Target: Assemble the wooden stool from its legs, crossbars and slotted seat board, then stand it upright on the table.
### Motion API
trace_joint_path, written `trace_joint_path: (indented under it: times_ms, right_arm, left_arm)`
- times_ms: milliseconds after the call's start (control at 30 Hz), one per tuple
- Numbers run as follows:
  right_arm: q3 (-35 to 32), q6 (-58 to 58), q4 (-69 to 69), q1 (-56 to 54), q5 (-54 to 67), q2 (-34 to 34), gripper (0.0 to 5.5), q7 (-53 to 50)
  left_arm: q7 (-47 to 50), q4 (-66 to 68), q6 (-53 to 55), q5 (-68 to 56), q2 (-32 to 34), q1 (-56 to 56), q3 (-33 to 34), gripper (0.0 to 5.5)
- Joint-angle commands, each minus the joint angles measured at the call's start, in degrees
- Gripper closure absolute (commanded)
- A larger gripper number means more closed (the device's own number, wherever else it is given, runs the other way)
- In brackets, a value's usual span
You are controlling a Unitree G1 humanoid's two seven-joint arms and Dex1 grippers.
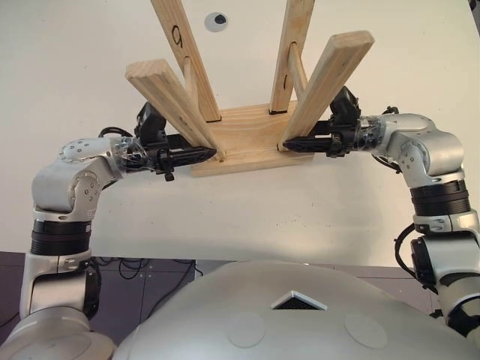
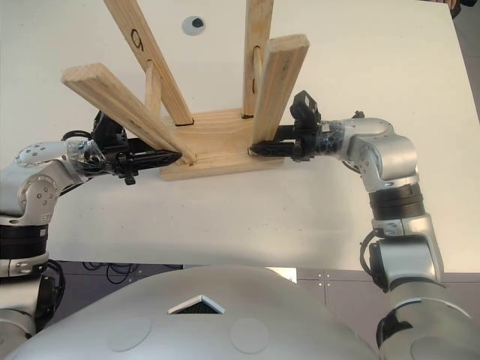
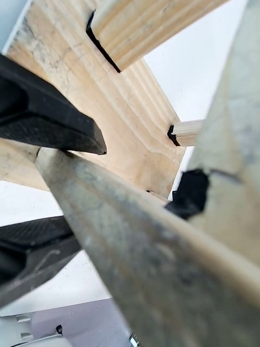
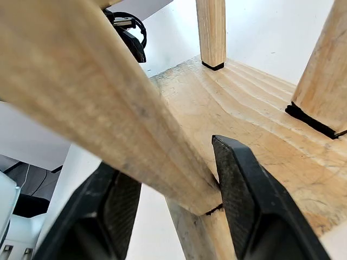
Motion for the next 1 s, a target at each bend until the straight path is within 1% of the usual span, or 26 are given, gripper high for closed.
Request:
trace_joint_path:
  times_ms: [33,133,200,300,467,567,700,900,933,1000]
  right_arm:
    - [3.06,10.05,-0.75,-0.60,1.28,-2.06,3.62,1.26]
    - [1.88,23.31,-2.24,-2.77,6.05,-3.19,3.72,-0.37]
    - [0.70,30.60,-2.56,-4.06,8.70,-2.32,3.74,-2.54]
    - [-3.06,40.07,-0.99,-6.78,11.72,1.32,3.75,-6.83]
    - [-9.21,50.44,5.25,-11.64,13.52,6.55,3.75,-12.71]
    - [-12.62,52.85,11.03,-14.52,13.19,9.32,3.75,-16.69]
    - [-14.94,53.01,17.96,-18.04,13.97,10.77,3.77,-20.32]
    - [-19.50,52.92,31.00,-24.29,11.99,11.98,3.97,-25.69]
    - [-19.62,52.74,32.00,-24.78,11.63,12.01,4.01,-26.29]
    - [-19.84,51.72,33.77,-25.56,10.97,12.05,4.02,-27.32]
  left_arm:
    - [0.50,1.33,8.75,-6.24,-0.74,-2.02,1.79,3.88]
    - [3.08,3.97,15.88,-9.52,-1.66,-5.09,3.65,3.88]
    - [4.71,4.62,19.44,-10.78,-2.13,-6.26,3.91,3.90]
    - [7.91,4.74,25.27,-13.18,-3.03,-6.87,4.81,3.91]
    - [16.48,6.92,35.91,-18.19,-6.19,-9.62,9.66,3.92]
    - [21.41,9.39,40.75,-19.82,-8.44,-13.04,11.98,3.92]
    - [26.35,13.57,44.59,-19.58,-10.21,-17.04,13.69,3.98]
    - [32.18,22.25,44.06,-15.38,-12.51,-22.91,13.49,4.04]
    - [32.49,23.49,43.43,-14.72,-12.65,-23.53,13.42,3.71]
    - [32.46,25.16,43.01,-14.33,-12.84,-24.56,13.76,3.39]
